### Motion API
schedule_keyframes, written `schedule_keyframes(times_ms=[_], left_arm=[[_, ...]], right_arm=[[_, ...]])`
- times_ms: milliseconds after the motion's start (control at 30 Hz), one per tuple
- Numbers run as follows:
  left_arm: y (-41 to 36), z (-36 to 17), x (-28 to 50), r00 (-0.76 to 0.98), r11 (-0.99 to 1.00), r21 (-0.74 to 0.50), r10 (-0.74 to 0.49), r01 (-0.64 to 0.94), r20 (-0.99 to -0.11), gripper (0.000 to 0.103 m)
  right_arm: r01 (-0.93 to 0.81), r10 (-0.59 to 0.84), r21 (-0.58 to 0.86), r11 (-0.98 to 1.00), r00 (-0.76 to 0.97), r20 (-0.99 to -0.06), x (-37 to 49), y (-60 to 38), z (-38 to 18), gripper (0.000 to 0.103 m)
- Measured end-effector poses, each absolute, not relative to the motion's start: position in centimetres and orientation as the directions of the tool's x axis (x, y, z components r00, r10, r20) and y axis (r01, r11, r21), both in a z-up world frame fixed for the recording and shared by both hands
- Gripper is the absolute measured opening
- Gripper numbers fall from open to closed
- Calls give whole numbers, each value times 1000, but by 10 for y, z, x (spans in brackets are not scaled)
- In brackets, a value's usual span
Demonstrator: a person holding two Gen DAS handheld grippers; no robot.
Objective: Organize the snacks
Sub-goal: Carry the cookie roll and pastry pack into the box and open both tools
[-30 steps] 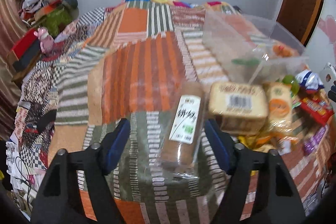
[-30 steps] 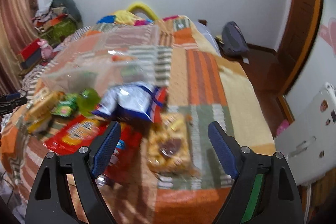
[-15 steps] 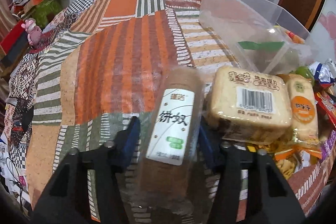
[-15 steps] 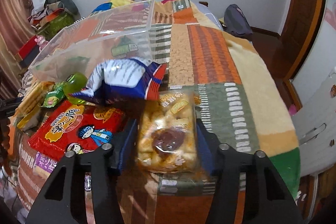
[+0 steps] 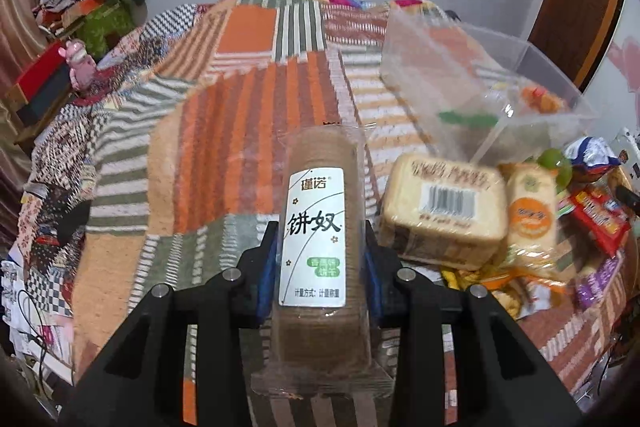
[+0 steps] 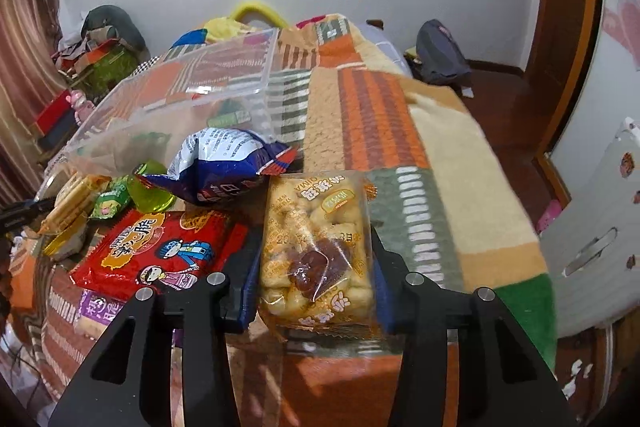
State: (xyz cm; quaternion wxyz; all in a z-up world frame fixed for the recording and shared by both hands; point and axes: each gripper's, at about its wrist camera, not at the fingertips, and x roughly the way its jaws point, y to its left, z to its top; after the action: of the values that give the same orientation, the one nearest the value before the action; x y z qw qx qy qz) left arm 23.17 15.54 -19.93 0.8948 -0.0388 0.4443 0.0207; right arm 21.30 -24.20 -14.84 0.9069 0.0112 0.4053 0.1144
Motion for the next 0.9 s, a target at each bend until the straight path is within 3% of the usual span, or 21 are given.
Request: schedule_keyframes(times_ms=[633,900], left_arm=[[95,-105,258,735,995,-97,-93,38,-672,37],[73,-97,297,738,992,-103,-120,69,-664,37]], right_arm=[[-315,332,130,940,760,-559,233,-209,-69,42],[-397,401,133,908,735,-547,264,-165,-65,42]])
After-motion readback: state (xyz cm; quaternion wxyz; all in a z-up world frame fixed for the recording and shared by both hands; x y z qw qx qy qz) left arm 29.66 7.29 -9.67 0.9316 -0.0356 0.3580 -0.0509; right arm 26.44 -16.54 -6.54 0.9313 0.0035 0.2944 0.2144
